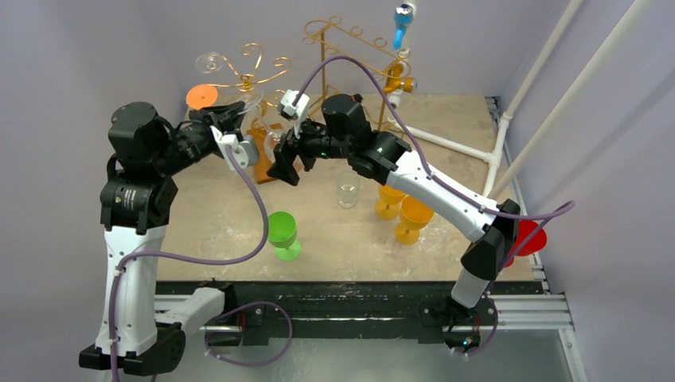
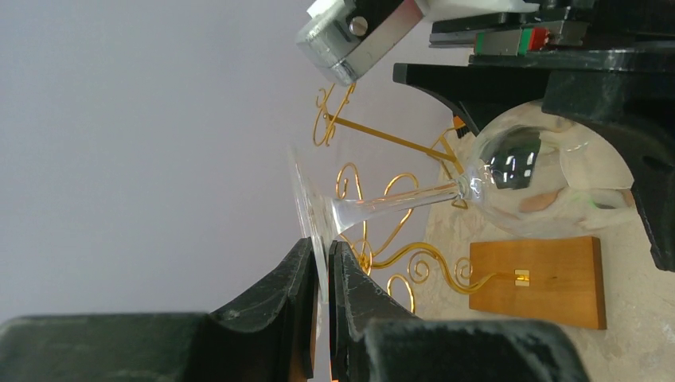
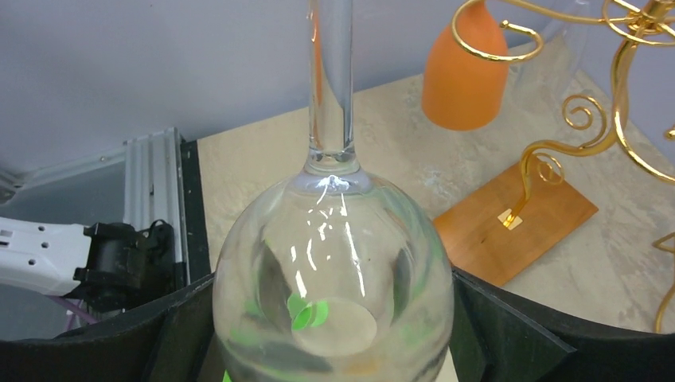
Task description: Place the wine glass upside down on the wine glass rack
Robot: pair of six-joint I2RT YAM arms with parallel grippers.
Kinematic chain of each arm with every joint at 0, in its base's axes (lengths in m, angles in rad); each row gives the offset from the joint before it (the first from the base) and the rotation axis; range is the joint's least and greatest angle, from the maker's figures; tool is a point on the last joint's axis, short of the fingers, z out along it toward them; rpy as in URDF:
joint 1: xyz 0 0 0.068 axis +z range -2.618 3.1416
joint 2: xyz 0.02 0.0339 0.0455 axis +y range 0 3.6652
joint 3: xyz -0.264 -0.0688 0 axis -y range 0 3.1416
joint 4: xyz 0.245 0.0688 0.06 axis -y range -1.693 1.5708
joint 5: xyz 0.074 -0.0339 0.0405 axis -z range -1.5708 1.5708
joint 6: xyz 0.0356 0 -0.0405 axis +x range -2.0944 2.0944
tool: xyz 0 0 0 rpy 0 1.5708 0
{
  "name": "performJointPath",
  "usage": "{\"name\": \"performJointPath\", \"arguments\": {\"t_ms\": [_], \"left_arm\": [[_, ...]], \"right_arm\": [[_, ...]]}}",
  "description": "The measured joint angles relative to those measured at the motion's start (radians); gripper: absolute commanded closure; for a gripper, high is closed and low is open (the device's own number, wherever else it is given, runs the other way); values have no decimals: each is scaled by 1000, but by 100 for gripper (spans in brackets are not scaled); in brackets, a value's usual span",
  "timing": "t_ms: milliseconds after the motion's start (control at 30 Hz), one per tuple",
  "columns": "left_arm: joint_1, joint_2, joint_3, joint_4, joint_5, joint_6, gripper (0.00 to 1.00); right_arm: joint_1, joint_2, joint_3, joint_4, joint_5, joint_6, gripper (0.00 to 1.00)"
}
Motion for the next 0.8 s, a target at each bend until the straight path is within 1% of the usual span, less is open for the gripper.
{"name": "performJointPath", "arguments": {"t_ms": [33,167,300,433,467,500,533,567,600,633,733,800], "left_arm": [[0,1,2,0,2,0,100],[0,5,8,-1,3,0,100],[0,5,12,-3,6,11,100],[0,6,12,-29,8,24,100],[0,6,12,-34,9,26,82],[0,5,12,-35,9,24,54],[0,5,11,-32,8,14,32],[0,5,9,-20,1,-6,17],[0,4,7,-3,-7,-34,10],[0,3,6,10,-14,-71,5],[0,6,6,60,-64,-205,1],[0,21,8,72,-112,-283,0]], "right_arm": [[0,6,0,0,-5,1,7],[0,14,-2,14,-33,10,25],[-1,8,-23,63,-42,35,38],[-2,-13,-78,116,-43,46,63],[-3,-20,-93,129,-43,51,67],[-4,-24,-102,137,-43,54,69],[-5,-29,-114,153,-43,59,71],[-6,-37,-128,168,-37,67,74],[-6,-45,-145,183,-30,76,76],[-8,-51,-158,198,-25,84,79],[-19,-56,-200,257,2,111,83],[-32,-33,-203,283,19,129,85]]}}
